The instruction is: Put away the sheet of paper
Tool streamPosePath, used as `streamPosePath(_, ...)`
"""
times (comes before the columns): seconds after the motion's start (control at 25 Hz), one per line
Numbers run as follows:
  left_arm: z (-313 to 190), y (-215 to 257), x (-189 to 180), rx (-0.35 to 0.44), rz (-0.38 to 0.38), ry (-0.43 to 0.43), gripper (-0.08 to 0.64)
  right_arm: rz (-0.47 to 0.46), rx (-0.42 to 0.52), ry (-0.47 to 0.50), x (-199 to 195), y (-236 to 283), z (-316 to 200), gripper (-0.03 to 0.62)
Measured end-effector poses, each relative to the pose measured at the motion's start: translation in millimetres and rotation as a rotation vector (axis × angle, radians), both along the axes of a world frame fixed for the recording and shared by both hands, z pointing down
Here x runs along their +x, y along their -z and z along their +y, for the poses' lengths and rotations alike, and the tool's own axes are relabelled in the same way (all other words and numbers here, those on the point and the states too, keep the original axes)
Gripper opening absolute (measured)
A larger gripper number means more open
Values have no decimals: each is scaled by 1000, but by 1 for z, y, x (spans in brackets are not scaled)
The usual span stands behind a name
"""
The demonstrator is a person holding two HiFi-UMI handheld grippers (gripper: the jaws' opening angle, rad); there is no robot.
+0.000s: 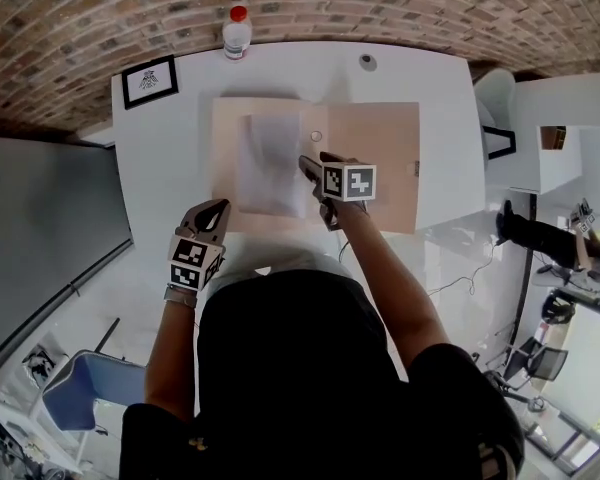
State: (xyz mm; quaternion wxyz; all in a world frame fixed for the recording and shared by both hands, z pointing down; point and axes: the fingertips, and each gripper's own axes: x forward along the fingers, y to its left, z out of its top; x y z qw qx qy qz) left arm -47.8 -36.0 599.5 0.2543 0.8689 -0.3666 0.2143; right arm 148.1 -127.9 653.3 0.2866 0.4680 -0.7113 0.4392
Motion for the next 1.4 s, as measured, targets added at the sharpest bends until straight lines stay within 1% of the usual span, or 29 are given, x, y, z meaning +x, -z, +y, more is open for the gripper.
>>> streamPosePath(0.12, -8, 18, -1, 32, 6, 1, 3, 29, 60, -7, 7, 24, 2, 191)
streamPosePath(0.32, -19, 53, 2, 98, 29, -5, 3, 99, 195, 7, 16, 72, 10, 69)
streamPosePath(0.44, -26, 79, 3, 150, 44, -5, 3, 118, 280, 15, 17, 103, 16, 32)
streamPosePath(0.56, -32, 106, 4, 201, 59, -3, 3, 128, 367, 33, 15, 135, 21, 17)
streamPosePath(0.72, -38, 142, 5, 268, 87, 6, 3, 130, 471, 42, 12, 177, 29, 12)
streamPosePath(0.88, -46, 177, 2, 323, 128, 23, 3, 108, 585, 38, 8, 220, 37, 11)
streamPosePath(1.0, -50, 203, -2, 367, 153, 43, 3, 75, 657, 23, 7, 250, 45, 11)
streamPosePath(1.08, -51, 220, -3, 399, 170, 44, 3, 58, 694, 20, 5, 264, 52, 11)
streamPosePath(1.24, -47, 248, -3, 440, 213, 27, 3, 49, 747, 32, 0, 286, 63, 11)
streamPosePath(1.4, -43, 270, -2, 485, 214, 14, 3, 40, 803, 31, -4, 307, 70, 11)
